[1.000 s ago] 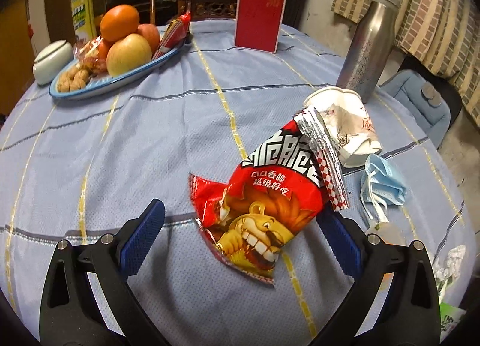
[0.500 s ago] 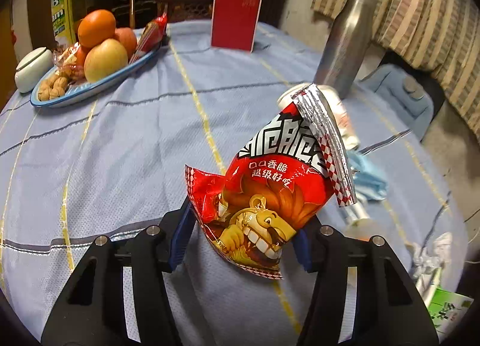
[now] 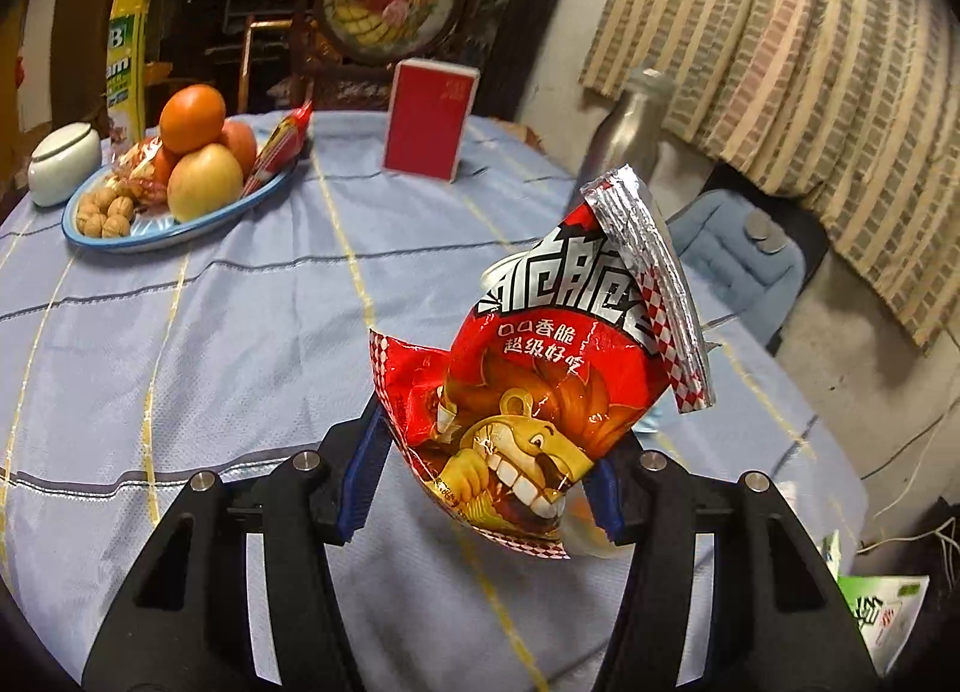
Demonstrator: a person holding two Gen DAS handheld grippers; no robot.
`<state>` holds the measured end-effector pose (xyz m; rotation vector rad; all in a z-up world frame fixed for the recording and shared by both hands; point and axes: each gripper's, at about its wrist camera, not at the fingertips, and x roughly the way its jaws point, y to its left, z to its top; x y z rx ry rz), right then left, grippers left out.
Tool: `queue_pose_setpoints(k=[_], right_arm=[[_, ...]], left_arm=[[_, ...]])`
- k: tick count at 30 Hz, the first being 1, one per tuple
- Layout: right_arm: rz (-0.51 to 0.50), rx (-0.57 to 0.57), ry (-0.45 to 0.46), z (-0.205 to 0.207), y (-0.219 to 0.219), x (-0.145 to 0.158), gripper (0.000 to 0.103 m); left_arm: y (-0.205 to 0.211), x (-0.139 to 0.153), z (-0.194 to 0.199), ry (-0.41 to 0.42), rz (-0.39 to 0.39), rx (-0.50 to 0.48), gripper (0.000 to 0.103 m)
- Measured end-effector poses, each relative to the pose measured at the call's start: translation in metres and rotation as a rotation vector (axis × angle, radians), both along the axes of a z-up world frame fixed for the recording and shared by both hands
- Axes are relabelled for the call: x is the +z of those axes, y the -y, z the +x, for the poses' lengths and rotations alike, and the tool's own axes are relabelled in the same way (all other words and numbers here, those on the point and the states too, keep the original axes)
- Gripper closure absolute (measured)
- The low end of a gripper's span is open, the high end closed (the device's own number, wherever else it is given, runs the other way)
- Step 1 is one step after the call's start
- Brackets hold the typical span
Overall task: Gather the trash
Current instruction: 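Carry both items to the red wastebasket and open both tools to drop them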
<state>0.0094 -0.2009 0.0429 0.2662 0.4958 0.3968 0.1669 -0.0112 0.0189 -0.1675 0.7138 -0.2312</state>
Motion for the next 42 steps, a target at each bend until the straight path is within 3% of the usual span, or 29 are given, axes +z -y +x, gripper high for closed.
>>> queue_pose_setpoints(k=[15,23,34,40,42], right_arm=[[0.014,-0.196,0.024,-0.038,0.072,0.009,0.04],[0.001,-0.353,0.004,-0.084,0.13,0.002,0.04],[0.016,-0.549,-0.149,-0.124,0.206,-0.048,0.04],[-0.02,-0.637,-0.244,-0.128,0.23,-0.087,0.039],[-0.046,-0.702,-0.325,-0.126,0.243,-0.107,0.03]], left_arm=[[0.047,0.014,-0.057,0.095,0.033,-0.185,0.046],[0.069,0.009,-0.087,0.101,-0.019,-0.294,0.046],[0.111,0.006,-0.114,0.091,-0.03,-0.407,0.047],[0.157,0.002,-0.13,0.072,-0.013,-0.506,0.047],[0.176,-0.001,-0.134,0.061,-0.003,-0.546,0.047]])
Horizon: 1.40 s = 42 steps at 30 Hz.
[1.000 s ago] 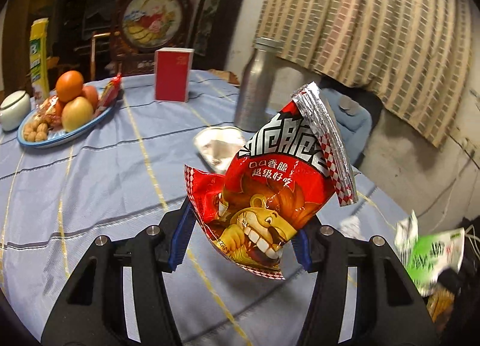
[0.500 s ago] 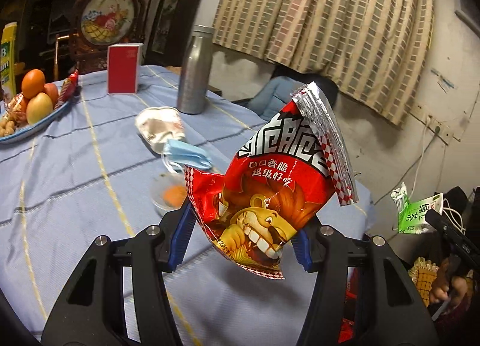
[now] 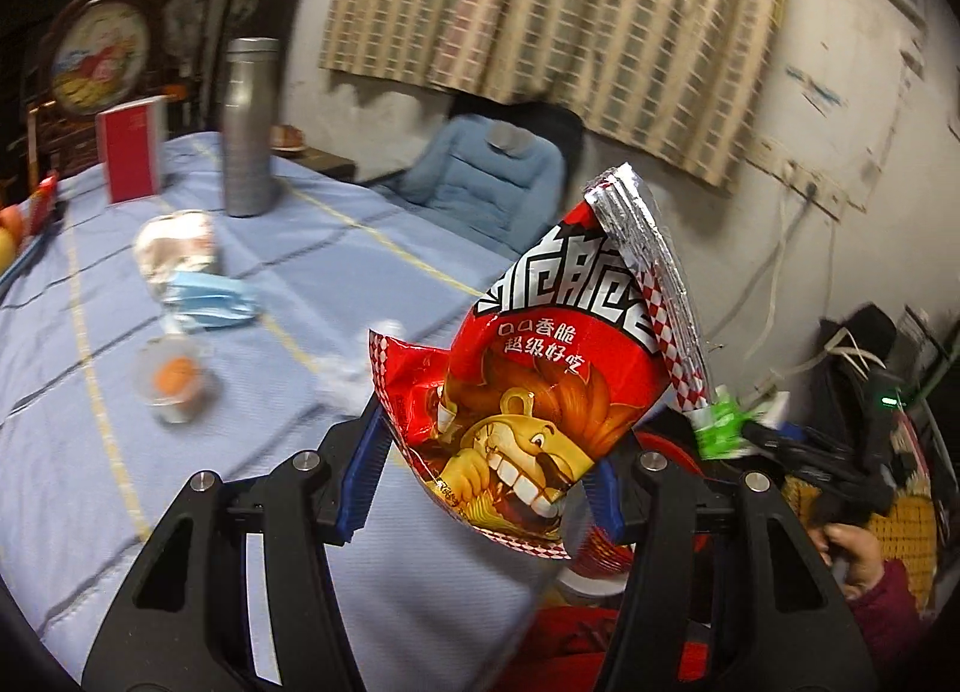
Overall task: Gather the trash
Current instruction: 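Carry both items to the red wastebasket and open both tools to drop them, then move both empty tools back over the table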
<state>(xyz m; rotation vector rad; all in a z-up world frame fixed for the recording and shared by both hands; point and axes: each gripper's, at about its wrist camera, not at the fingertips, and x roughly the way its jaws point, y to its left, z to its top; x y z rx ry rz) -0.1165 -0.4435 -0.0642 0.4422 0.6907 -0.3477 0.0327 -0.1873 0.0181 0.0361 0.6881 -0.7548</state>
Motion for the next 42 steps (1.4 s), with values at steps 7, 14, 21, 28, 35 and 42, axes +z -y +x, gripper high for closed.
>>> queue_pose_setpoints(k=[7,14,21,28,35,42], right_arm=[[0.201,-0.151,0.065,-0.031,0.051,-0.021,0.014],[0.223,-0.226,0.139,-0.056,0.075,-0.018,0.014],[0.155,-0.253,0.128,-0.061,0.084,-0.014,0.014],[0.15,-0.262,0.11,-0.063,0.091,-0.021,0.014],[0.155,-0.247,0.113,-0.06,0.085,-0.018,0.014],[0.117,-0.188,0.145,-0.056,0.063,0.004,0.014]], left_arm=[[0.079,-0.015,-0.021,-0.03,0.061,-0.162,0.047],[0.17,-0.041,-0.044,-0.07,0.136,-0.335,0.047],[0.242,-0.081,-0.06,-0.116,0.22,-0.458,0.046],[0.27,-0.113,-0.057,-0.145,0.303,-0.456,0.017],[0.245,-0.091,-0.041,-0.103,0.269,-0.378,0.011],[0.205,-0.05,-0.025,-0.036,0.218,-0.275,0.009]])
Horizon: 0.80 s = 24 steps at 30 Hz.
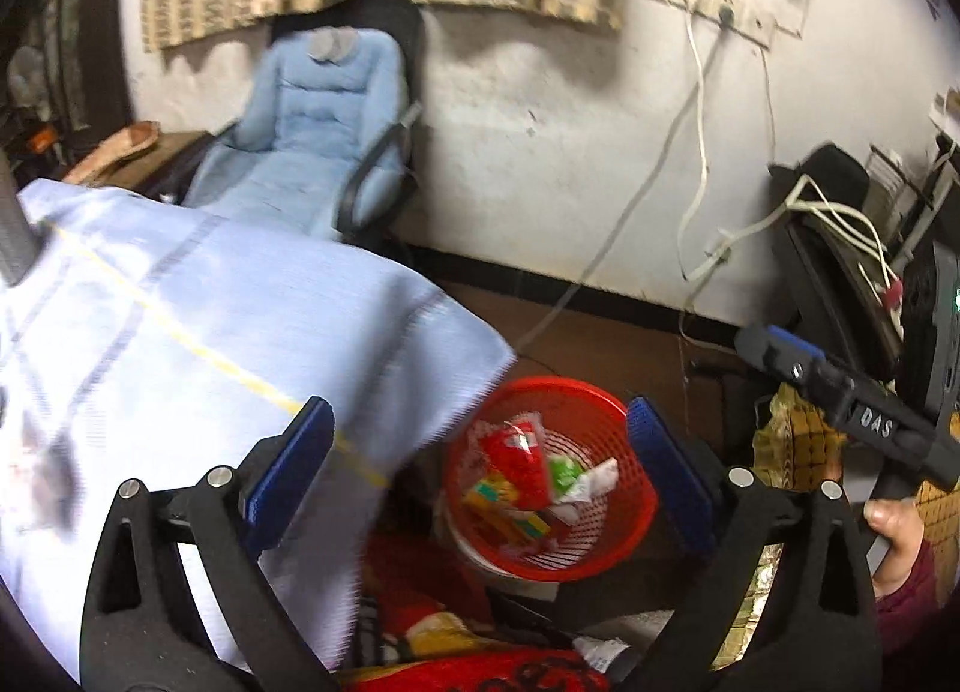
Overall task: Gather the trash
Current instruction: 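Move both empty tools back over the table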
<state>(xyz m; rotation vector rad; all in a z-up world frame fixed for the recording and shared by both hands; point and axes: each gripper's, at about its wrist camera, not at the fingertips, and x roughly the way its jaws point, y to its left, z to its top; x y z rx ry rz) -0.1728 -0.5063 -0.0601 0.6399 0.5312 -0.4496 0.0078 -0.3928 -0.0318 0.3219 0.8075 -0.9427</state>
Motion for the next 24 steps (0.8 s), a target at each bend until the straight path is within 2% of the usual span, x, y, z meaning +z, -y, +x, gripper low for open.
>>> queue_pose_setpoints(k=[8,14,16,20,21,24], right_arm=[[-0.074,0.081,0.042,0.007,-0.033,0.037,0.012],[-0.113,0.175,0.043,0.032,-0.065,0.055,0.01],[-0.122,0.213,0.036,0.044,-0.078,0.059,0.01],[-0.149,0.308,0.015,0.075,-0.11,0.066,0.008],[-0.155,0.326,0.011,0.08,-0.117,0.068,0.008],[-0.171,0.385,0.002,0.096,-0.141,0.072,0.007]], left_arm=[[-0.066,0.046,0.01,0.102,-0.054,0.123,0.007],[-0.129,0.062,0.033,0.172,-0.033,0.253,0.007],[-0.153,0.064,0.045,0.192,-0.016,0.307,0.007],[-0.214,0.059,0.084,0.233,0.049,0.486,0.007],[-0.23,0.055,0.095,0.23,0.057,0.534,0.007],[-0.282,0.038,0.13,0.152,0.044,0.646,0.007]])
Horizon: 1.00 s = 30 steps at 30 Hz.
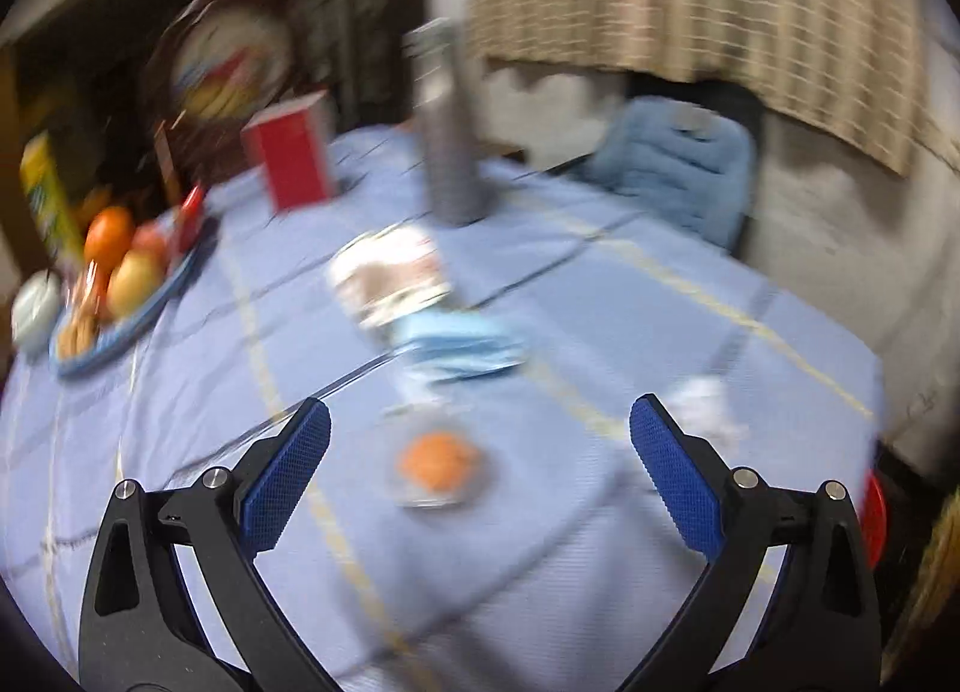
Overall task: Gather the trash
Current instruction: 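Move both empty tools back over the table, then grasp the crumpled white plastic bag with the right tool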
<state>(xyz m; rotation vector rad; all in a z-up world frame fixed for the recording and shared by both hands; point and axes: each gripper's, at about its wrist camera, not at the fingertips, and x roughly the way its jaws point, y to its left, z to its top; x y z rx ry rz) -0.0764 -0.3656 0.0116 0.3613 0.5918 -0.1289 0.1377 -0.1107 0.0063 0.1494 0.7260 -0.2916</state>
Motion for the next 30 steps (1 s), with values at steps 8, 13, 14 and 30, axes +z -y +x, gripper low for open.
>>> queue_pose_setpoints(k=[8,13,14,30], right_arm=[[-0.028,0.151,-0.015,0.029,-0.061,0.009,0.006],[-0.07,0.222,-0.032,0.037,-0.088,0.009,0.006],[-0.074,0.23,-0.037,0.039,-0.093,0.008,0.006],[-0.095,0.372,-0.068,0.094,-0.142,0.012,0.006]], left_arm=[[-0.03,-0.036,0.035,-0.176,-0.078,0.04,0.006],[-0.019,-0.045,0.035,-0.155,0.026,0.043,0.006],[-0.017,-0.048,0.037,-0.164,0.04,0.045,0.006],[-0.024,-0.064,0.051,-0.232,0.054,0.104,0.005]])
